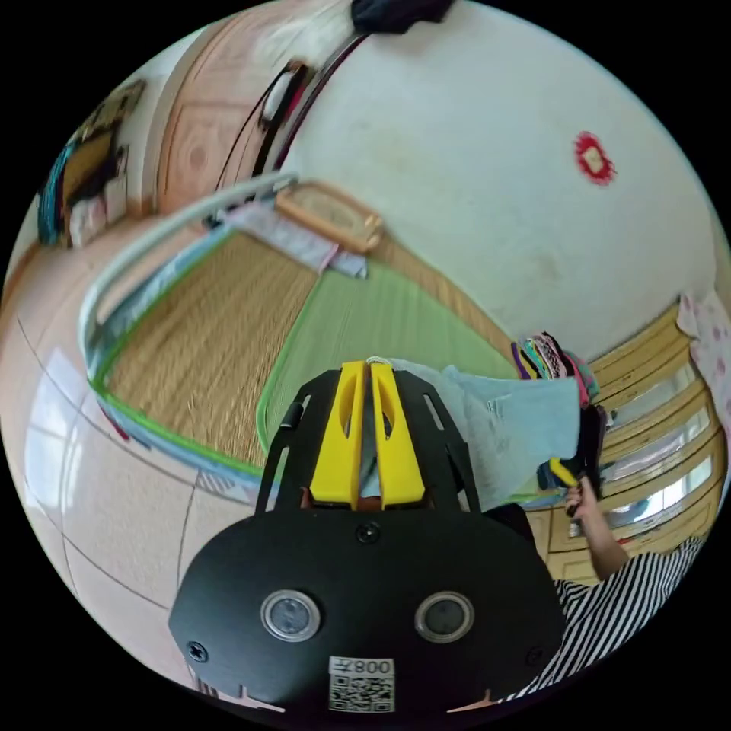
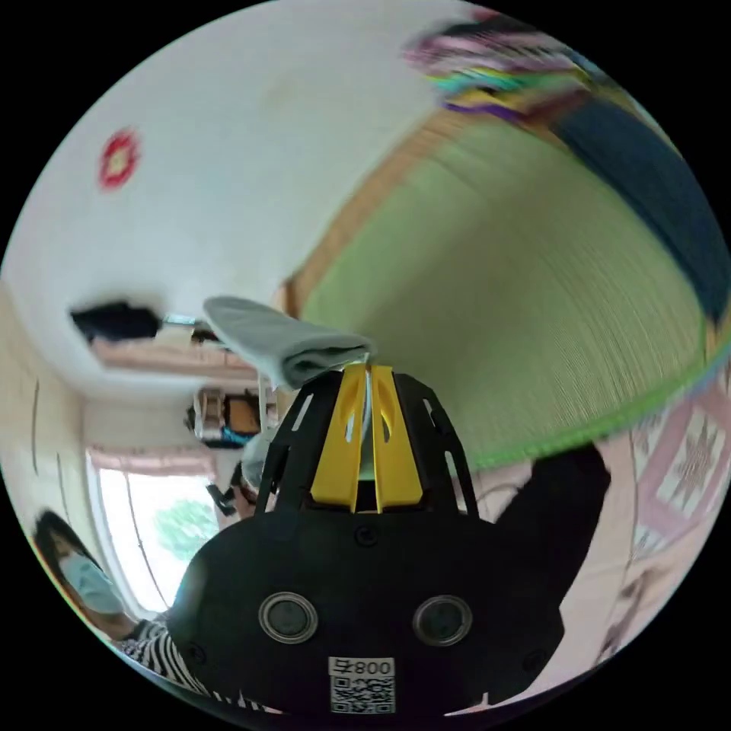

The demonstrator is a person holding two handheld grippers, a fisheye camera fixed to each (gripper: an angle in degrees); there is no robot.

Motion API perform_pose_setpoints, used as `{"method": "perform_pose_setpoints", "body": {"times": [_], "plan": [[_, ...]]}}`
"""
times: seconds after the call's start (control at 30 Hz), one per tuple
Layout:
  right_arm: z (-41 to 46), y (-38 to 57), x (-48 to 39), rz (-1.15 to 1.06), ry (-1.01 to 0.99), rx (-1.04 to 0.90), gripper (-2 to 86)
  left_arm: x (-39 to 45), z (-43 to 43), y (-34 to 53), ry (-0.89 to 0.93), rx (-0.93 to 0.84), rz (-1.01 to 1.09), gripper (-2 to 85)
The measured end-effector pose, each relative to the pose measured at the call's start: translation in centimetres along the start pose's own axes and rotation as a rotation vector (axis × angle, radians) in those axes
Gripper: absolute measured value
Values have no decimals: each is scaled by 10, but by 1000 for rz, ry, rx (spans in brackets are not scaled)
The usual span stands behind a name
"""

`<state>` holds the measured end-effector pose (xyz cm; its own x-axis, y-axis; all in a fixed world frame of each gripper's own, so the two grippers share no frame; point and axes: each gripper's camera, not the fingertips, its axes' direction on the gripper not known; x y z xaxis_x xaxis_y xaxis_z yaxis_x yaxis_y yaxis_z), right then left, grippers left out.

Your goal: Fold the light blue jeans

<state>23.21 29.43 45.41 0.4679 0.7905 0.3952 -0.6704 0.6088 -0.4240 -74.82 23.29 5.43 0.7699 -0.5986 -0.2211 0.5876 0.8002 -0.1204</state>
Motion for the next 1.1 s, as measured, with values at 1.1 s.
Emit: {"method": "perform_pose_setpoints", "body": {"times": [1.1], "plan": [[317, 303, -345, -1014, 816, -381, 32, -36, 134, 86, 462, -302, -378, 35]]}}
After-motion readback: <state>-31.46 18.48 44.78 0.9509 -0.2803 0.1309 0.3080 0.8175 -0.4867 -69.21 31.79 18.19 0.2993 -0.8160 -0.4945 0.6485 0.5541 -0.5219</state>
